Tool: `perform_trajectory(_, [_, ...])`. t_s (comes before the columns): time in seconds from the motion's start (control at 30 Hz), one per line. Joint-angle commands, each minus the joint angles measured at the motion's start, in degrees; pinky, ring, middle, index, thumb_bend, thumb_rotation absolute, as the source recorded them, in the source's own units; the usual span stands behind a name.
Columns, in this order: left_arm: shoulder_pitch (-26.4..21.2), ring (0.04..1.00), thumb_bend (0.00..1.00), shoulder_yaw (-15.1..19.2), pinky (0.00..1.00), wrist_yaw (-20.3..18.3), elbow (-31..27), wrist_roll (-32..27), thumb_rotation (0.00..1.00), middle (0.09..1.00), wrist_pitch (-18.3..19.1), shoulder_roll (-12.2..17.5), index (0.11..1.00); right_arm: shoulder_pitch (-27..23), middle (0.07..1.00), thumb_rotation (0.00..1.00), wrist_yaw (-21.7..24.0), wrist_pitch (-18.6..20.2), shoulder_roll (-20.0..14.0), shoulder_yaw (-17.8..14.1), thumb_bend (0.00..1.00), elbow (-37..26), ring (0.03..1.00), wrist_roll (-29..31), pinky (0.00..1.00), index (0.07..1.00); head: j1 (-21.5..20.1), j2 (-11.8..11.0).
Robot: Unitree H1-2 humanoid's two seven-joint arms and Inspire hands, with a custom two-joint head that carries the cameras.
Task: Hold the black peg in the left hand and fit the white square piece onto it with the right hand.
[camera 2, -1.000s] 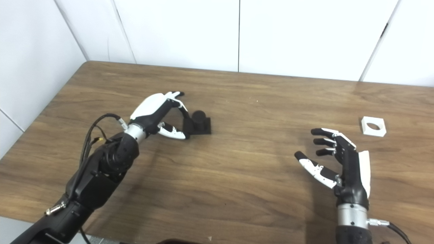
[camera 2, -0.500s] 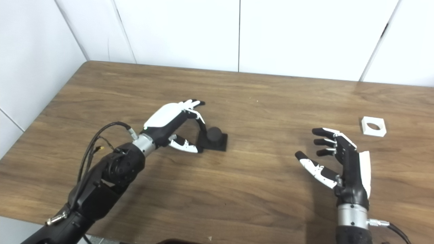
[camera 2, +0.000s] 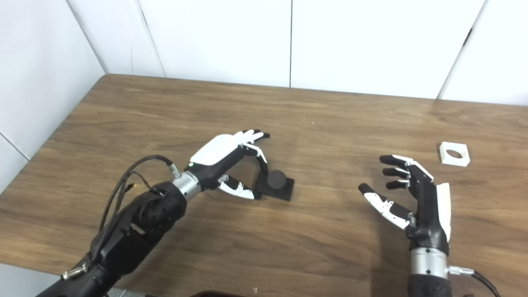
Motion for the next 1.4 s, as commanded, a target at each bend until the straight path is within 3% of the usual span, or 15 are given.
perform_trajectory(0.0, [0.87,1.000,0.52,-2.01,1.00,-2.67,-0.32,0.90,0.09,0.967,-1.54,-0.29,0.491,-0.32,0.718,0.11,-0.58,-2.22,0.44,0.27,0.53,-1.41,0.648,0.19,0.51,0.649,0.02,0.06])
perform_trajectory(0.37, [1.78,1.000,0.52,-4.24,1.00,-3.07,-0.28,0.70,0.08,0.951,-3.44,-1.17,0.490,-0.72,0.703,0.14,-1.29,-3.49,1.09,1.08,0.54,-0.55,0.635,0.08,0.50,0.646,-6.50,1.52])
perform_trajectory(0.67, [2.34,1.000,0.52,-4.51,1.00,-3.71,-1.27,0.89,0.09,0.965,-2.92,-0.92,0.491,-0.84,0.708,0.15,-1.09,-1.56,1.26,1.80,0.53,-1.93,0.645,-1.67,0.53,0.648,-11.25,2.68])
perform_trajectory(0.77, [2.76,1.000,0.52,-4.02,1.00,-4.06,-1.63,0.19,0.08,0.960,-2.86,-0.33,0.490,-0.67,0.709,0.16,-1.19,-1.81,1.80,2.23,0.53,-1.92,0.632,-1.70,0.51,0.652,-17.80,2.60])
perform_trajectory(0.83, [3.05,1.000,0.52,-3.39,1.00,-4.03,-1.64,-0.95,0.08,0.953,-3.51,0.01,0.490,-0.70,0.708,0.17,-1.54,-1.68,2.13,2.77,0.52,-1.75,0.625,-2.86,0.51,0.653,-20.07,2.52])
perform_trajectory(0.87, [3.26,1.000,0.52,-3.01,1.00,-4.10,-1.80,-1.41,0.08,0.948,-3.78,0.39,0.489,-0.70,0.709,0.21,-1.78,-1.05,2.38,3.38,0.52,-1.75,0.632,-4.55,0.52,0.656,-24.05,2.16])
perform_trajectory(0.93, [3.58,1.000,0.52,-2.47,1.00,-4.18,-1.90,-2.04,0.07,0.945,-4.32,1.07,0.489,-0.67,0.711,0.26,-2.21,-0.31,2.84,4.38,0.52,-1.67,0.644,-6.87,0.53,0.659,-27.74,1.54])
perform_trajectory(1.0, [4.12,1.000,0.52,-1.74,1.00,-4.30,-2.01,-2.44,0.07,0.942,-4.82,1.93,0.490,-0.82,0.717,0.23,-2.81,-1.03,4.24,5.06,0.53,-0.74,0.649,-6.34,0.54,0.660,-31.91,0.64])
perform_trajectory(1.37, [5.38,1.000,0.52,-0.26,1.00,-4.71,-1.20,-3.67,0.07,0.929,-6.68,2.94,0.489,-1.39,0.733,0.22,-4.02,-1.22,6.40,6.43,0.55,0.89,0.650,-7.97,0.56,0.669,-38.63,-2.12])
